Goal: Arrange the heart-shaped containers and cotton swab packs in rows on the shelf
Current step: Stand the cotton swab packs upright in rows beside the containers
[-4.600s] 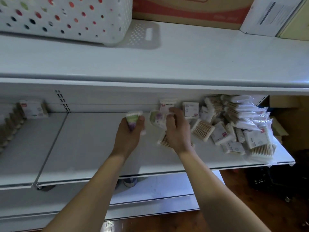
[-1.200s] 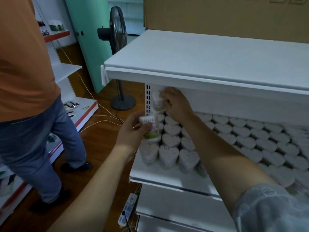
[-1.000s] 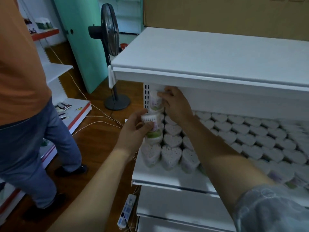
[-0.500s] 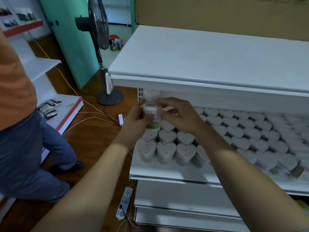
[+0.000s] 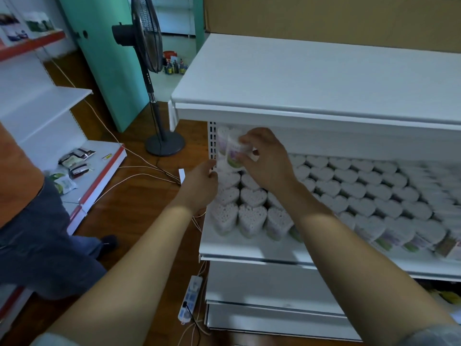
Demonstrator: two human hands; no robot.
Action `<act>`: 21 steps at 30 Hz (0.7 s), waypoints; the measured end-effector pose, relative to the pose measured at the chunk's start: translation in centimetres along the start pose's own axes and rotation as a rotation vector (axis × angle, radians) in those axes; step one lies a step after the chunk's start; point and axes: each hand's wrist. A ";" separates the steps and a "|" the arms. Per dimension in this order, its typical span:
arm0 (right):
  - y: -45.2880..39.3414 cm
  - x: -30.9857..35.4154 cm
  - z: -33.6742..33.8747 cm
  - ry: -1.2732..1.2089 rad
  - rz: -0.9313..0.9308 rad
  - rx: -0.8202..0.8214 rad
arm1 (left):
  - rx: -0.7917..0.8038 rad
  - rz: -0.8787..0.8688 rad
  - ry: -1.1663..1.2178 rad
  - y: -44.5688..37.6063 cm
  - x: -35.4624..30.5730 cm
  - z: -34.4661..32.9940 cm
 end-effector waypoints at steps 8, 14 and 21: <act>0.5 -1.4 -3.7 0.192 0.113 0.009 | 0.077 -0.178 -0.479 0.6 0.1 -1.1; 0.4 -1.6 -4.1 0.282 0.195 -0.020 | 0.045 -0.201 -0.552 0.5 0.2 -1.2; 0.0 -1.6 -4.5 0.361 0.208 -0.032 | 0.042 -0.192 -0.528 0.7 -0.2 -1.0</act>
Point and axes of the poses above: each hand's wrist, its own y-axis away from the middle knuckle, its own z-axis out of the back of the hand, x = y × z, and after that the axes turned 13 degrees about -y, right-handed
